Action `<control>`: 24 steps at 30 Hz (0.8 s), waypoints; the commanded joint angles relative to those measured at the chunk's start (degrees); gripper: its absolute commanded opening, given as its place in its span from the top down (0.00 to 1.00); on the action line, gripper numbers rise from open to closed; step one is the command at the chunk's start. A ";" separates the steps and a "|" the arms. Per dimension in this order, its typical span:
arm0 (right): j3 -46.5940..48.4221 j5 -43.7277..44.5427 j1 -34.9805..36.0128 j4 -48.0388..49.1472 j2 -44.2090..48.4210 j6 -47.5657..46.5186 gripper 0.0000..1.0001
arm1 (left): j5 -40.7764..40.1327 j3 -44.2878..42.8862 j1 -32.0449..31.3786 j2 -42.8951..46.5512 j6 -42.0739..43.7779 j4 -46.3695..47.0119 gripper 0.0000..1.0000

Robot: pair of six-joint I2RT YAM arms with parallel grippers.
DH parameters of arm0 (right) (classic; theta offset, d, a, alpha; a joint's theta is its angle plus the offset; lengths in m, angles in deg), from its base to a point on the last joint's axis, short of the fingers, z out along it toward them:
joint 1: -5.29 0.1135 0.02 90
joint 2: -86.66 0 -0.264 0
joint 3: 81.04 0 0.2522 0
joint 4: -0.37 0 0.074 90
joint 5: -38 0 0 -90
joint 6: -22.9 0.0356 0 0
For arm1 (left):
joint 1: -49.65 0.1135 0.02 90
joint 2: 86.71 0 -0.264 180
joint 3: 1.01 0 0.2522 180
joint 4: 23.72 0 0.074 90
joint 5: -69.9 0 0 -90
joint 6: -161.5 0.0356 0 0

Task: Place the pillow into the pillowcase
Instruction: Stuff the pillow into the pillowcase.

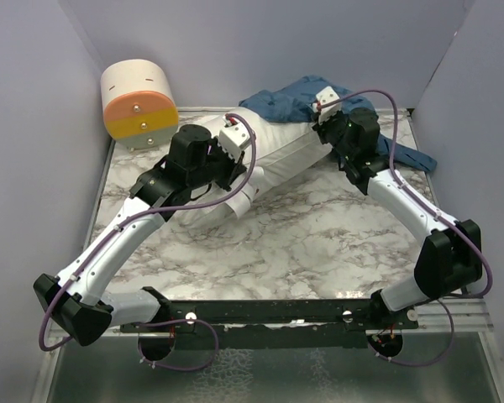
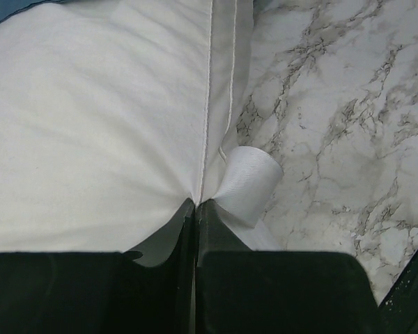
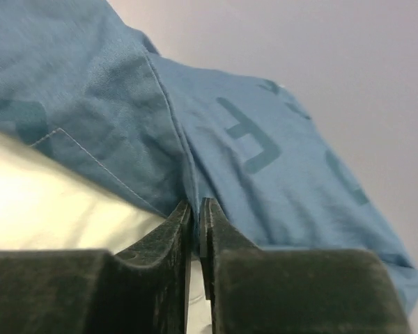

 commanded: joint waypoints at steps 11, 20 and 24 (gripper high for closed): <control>10.06 -17.45 0.41 -5.13 12.11 14.74 0.99 | 17.72 -10.00 1.00 1.33 -10.62 13.60 1.00; 6.29 -15.11 0.33 -4.48 6.63 17.50 0.99 | 18.70 -1.96 5.27 -0.79 -13.05 18.60 1.00; 3.47 -13.11 0.36 -3.51 3.21 19.34 0.99 | 18.67 2.38 11.34 -3.16 -12.07 19.58 1.00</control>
